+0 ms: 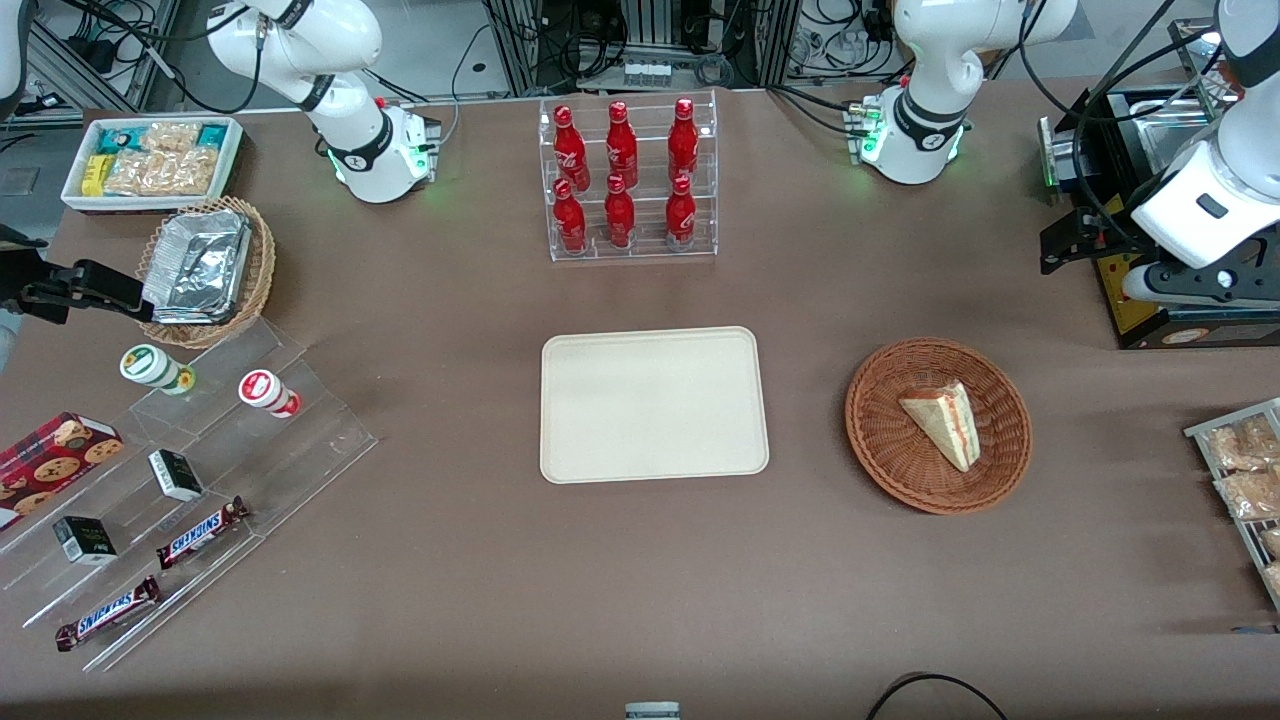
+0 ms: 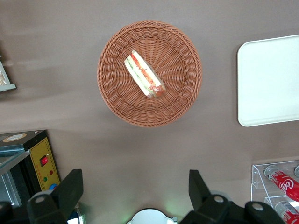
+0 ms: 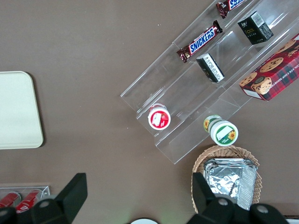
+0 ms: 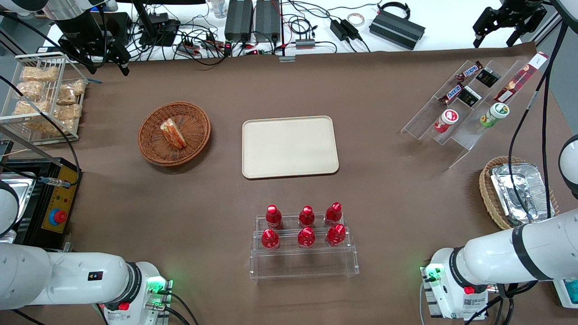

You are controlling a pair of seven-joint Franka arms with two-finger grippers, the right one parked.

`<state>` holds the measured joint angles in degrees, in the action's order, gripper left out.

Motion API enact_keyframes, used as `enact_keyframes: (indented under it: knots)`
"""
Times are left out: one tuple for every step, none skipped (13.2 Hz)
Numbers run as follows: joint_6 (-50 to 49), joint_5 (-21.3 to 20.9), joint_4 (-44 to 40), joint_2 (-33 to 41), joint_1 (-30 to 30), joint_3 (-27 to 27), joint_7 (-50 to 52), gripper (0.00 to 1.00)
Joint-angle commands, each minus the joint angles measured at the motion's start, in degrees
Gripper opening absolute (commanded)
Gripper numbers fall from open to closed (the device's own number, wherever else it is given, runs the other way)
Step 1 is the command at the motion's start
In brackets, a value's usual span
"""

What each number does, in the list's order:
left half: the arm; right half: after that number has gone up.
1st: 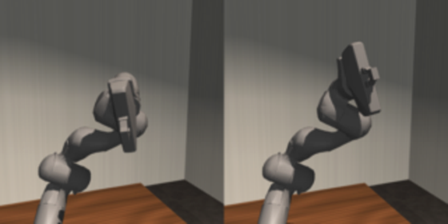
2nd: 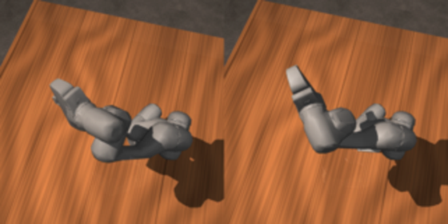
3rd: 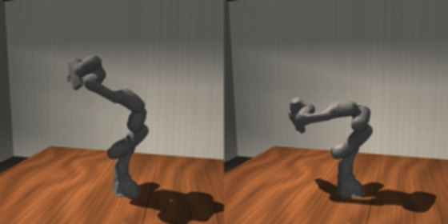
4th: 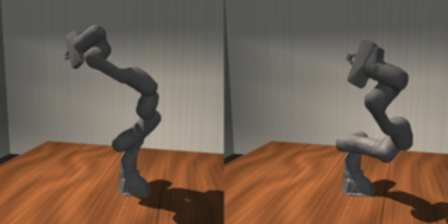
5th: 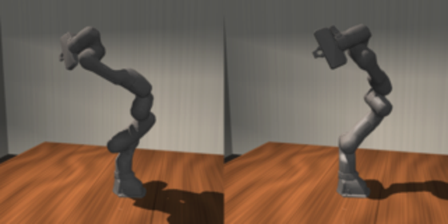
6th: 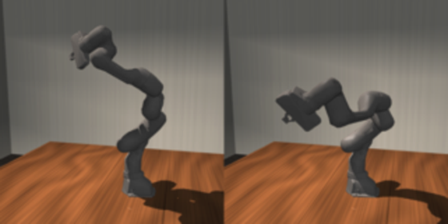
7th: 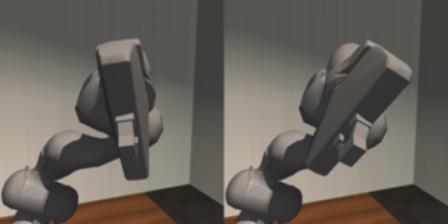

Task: Place sandwich from basket to tray
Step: 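Move the left gripper over the wrapped sandwich in the wicker basket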

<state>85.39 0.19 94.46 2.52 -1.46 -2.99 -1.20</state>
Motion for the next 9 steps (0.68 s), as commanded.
enact_keyframes:
  knots:
    - [-0.4, 0.1, -1.1, -0.7, -0.8, 0.6, 0.8, 1.00]
    - [-0.4, 0.2, -0.9, -0.6, -0.7, 0.6, 1.4, 1.00]
    - [-0.4, 0.1, -0.5, -0.8, -0.8, 0.6, 1.4, 1.00]
    - [-0.3, 0.0, 0.1, -1.2, -0.8, 0.6, 1.3, 1.00]
    - [0.0, 0.0, 1.0, -1.5, -0.9, 0.6, 1.3, 1.00]
    - [1.3, 0.0, 2.2, -1.7, -0.8, 0.6, 1.3, 1.00]
    - [3.8, 0.0, 4.3, -1.7, -0.8, 0.6, 1.3, 1.00]
    - [6.3, -0.1, 6.2, -1.7, -0.8, 0.6, 1.4, 1.00]
    - [8.5, 0.0, 8.4, -1.7, -0.7, 0.6, 1.4, 1.00]
